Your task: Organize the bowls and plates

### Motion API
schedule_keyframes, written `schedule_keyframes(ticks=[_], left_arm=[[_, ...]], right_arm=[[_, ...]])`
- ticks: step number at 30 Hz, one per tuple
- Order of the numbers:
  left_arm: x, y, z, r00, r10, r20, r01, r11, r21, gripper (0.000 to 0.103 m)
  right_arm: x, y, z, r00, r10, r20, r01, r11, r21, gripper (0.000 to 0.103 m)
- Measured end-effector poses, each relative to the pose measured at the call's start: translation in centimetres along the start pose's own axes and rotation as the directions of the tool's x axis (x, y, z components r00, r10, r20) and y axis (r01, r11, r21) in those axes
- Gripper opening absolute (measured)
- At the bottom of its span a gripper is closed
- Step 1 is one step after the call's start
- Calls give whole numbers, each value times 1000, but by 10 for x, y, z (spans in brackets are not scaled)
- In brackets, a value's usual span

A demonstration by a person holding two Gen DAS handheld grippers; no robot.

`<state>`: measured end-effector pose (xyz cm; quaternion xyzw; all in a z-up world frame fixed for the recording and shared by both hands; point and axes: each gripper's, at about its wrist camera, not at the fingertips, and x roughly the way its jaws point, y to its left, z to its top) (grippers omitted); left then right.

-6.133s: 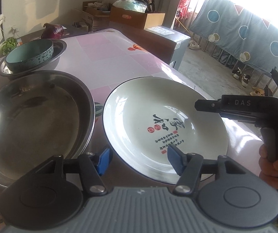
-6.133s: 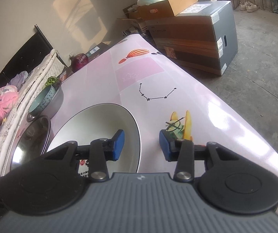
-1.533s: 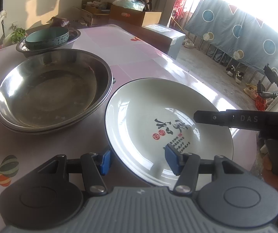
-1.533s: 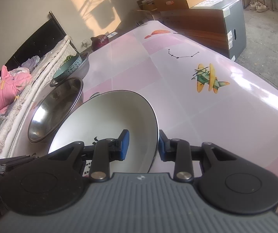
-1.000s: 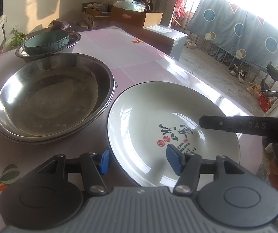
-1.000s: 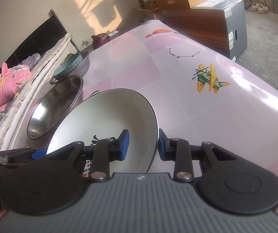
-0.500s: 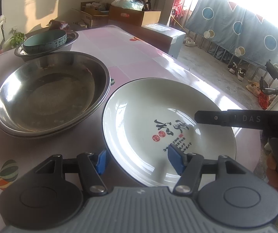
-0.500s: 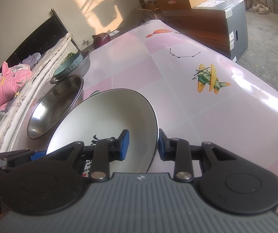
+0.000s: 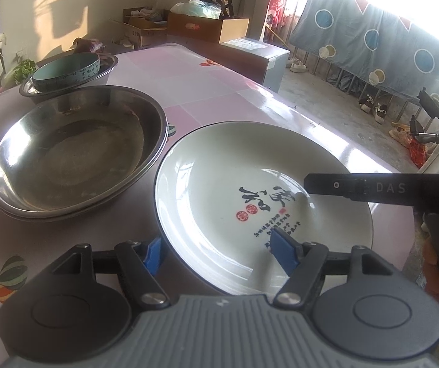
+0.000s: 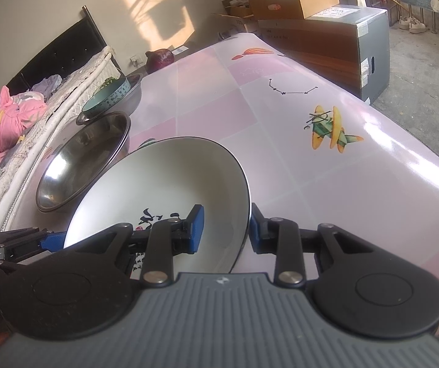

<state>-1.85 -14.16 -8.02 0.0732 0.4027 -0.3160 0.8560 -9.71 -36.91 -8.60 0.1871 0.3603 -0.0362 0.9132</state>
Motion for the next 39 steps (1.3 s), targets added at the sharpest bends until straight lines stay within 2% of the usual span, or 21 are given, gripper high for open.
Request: schedule_keyframes(ticks=[4,6,10,31,35,39], left_arm=[[1,-3,-1,1000,2,2,-2,1000,8,74],[1,-3,0,1000,3,0,-3,1000,5,75],[2,-3,2,1000,3,0,-3,1000,-4,75],[2,0,5,1000,-4,-16,4,1000,-23,74],[1,3,3,1000,-21,-7,21,1000,-14,66],[0,17,2,998,-62,5,62,997,-52,55]], right_arm=[[0,6,0,1000,-28,1,28,999,-39,31],[1,11,0,999,-46,-5,45,996,-73,36],[4,22,-1,996,-93,-7,91,987,-132,39],[-6,23,6,996,-88,6,88,992,-92,39],[-6,17,7,996,-86,13,87,993,-82,38],[-3,6,5,997,-74,0,74,996,-51,33]])
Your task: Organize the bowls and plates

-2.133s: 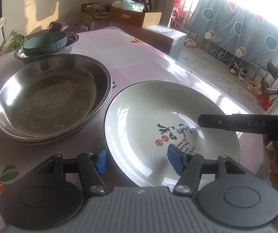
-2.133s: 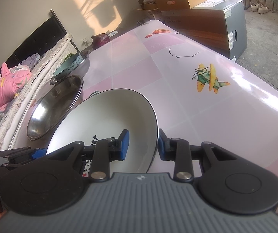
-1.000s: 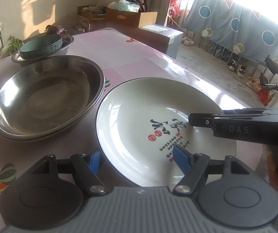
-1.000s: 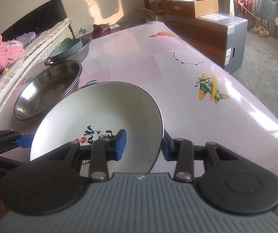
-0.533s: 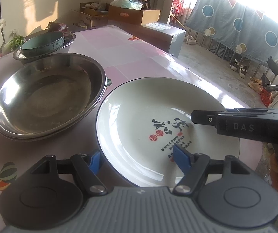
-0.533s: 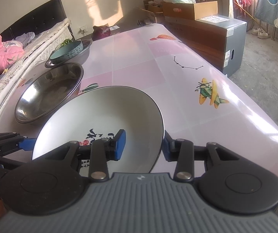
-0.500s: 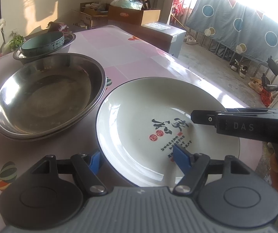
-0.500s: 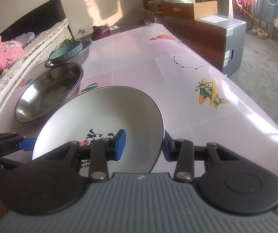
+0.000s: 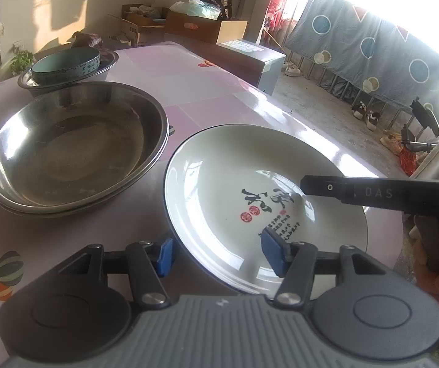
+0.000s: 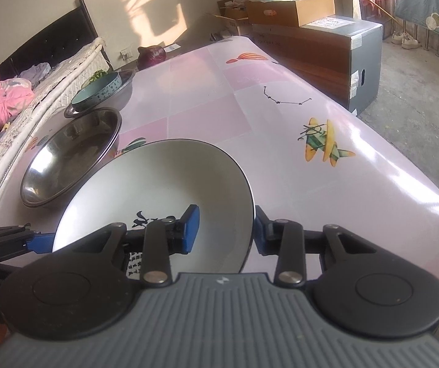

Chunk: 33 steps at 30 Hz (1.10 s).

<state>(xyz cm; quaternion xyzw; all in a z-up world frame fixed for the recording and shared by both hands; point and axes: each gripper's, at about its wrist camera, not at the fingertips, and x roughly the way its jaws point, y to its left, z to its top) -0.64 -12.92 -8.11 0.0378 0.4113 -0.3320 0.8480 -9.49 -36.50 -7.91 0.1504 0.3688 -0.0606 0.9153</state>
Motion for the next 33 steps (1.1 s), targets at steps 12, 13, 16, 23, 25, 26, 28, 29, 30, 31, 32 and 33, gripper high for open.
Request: schedule_keyframes(ticks=[12,13,16,23,25,26,28,29,30,31,32,33], left_arm=[[9,24,16,1000,-30,2,30,998,-59,39],[9,24,16,1000,-28,1,28,998,-60,36],[8,25,15,1000,-18,0,18,997,-72,28],[7,21,15,1000,23,4,-23,996,-85,24],[7,20,16,1000,30,-2,-30,995,-94,24],[7,20,17,999,31,-8,-32,995,-99,24],[6,19,18,999,36,-17,-37,994,-104,24],[6,19,18,999,39,-21,-41,994,-105,24],[7,19,20,999,41,-25,-44,994,-105,24],[7,19,21,999,43,-28,-45,993,-105,24],[7,19,21,999,43,-30,-46,993,-107,24],[7,18,21,999,42,-32,-45,993,-108,24]], right_arm=[[-4,-9,-9,1000,9,16,-9,1000,19,30],[-4,-7,-9,1000,6,17,-7,1000,11,30],[-3,-3,-11,1000,14,19,-14,1000,-6,30],[-3,2,-12,999,-13,33,13,1000,-25,30],[-4,4,-12,999,-22,37,23,999,-22,30],[-4,4,-12,999,-23,38,23,1000,-18,30],[-5,4,-12,999,-18,39,19,1000,-6,30],[-5,3,-11,999,-16,38,16,1000,0,30],[-5,3,-11,999,-15,37,15,1000,2,30],[-6,3,-11,999,-16,37,16,1000,2,30],[-6,4,-10,999,-18,36,18,1000,1,30],[-6,4,-9,999,-19,36,19,1000,1,30]])
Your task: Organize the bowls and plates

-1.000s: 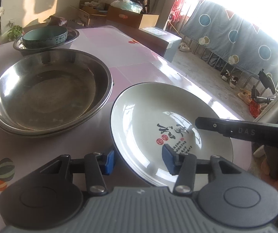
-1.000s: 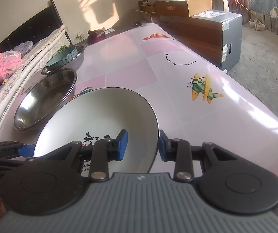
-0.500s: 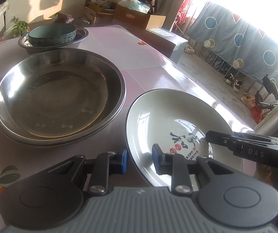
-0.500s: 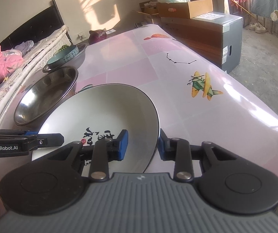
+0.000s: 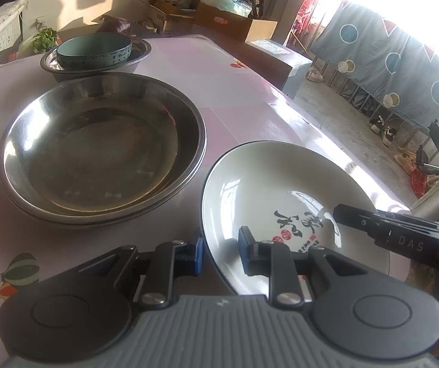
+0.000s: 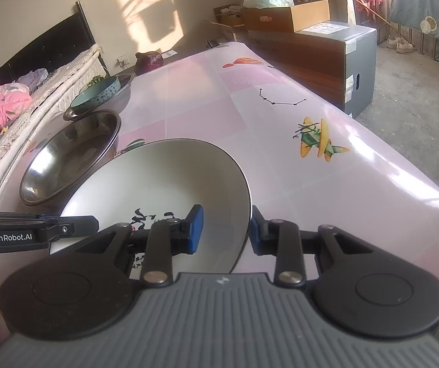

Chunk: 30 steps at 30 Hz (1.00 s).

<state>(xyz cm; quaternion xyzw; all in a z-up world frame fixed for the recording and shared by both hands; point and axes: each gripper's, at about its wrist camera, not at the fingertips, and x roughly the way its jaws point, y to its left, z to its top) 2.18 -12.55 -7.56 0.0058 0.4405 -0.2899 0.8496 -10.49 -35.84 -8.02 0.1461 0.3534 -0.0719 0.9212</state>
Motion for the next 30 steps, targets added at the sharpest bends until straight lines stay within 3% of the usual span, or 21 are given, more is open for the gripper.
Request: schedule_keyframes(ticks=[30], left_arm=[[-20,-5,8,998,-29,59,28,999,18,24]], right_arm=[[-26,1,16,998,-1,65,0,1000,8,30]])
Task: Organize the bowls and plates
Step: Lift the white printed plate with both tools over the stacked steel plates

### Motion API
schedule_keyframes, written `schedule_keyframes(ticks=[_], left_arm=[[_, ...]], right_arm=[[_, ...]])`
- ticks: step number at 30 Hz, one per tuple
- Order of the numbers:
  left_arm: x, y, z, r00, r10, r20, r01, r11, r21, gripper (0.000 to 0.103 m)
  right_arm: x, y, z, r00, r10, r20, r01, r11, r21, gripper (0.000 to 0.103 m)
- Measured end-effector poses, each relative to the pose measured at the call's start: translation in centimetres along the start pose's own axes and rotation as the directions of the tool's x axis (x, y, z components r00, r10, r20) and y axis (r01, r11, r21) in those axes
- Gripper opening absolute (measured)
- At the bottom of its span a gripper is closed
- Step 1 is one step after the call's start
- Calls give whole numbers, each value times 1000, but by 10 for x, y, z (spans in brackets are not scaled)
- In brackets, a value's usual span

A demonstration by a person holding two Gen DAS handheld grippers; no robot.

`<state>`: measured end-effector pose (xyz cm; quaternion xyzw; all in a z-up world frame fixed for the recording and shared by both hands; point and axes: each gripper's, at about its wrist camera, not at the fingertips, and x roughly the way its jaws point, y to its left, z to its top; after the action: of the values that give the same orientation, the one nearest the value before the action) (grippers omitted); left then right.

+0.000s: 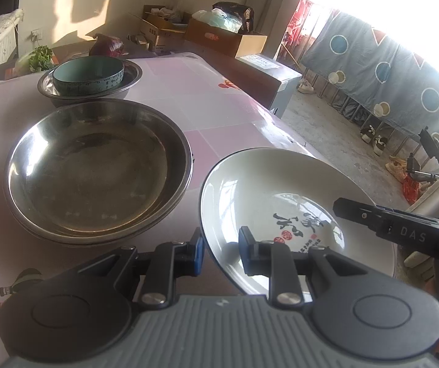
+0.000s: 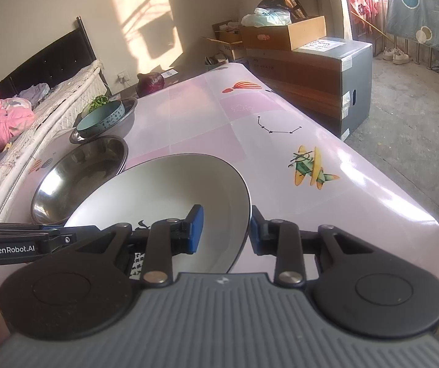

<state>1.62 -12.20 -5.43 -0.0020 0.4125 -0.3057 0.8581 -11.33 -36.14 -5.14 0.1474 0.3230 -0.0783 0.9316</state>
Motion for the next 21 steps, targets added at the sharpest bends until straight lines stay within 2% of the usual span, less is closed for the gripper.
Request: schedule_keyframes(ticks=[7,14,18,21], left_arm=[[-16,5,10,999,1,52,0,1000,-17,24],[-41,36,20,991,71,117,-63,995,-74,24],[-46,64,22,986,120,112,-104,985,-137,24],[-45,85,23,984,151,95,-133,976,-175,24]], right_arm=[[-7,11,17,999,16,35,-15,1000,-21,30],[3,43,39,994,86,61,-82,994,-68,30],[23,72,48,990,136,42,-131,986,-104,30],[45,91,50,986,165,-7,-164,980,-108,30]])
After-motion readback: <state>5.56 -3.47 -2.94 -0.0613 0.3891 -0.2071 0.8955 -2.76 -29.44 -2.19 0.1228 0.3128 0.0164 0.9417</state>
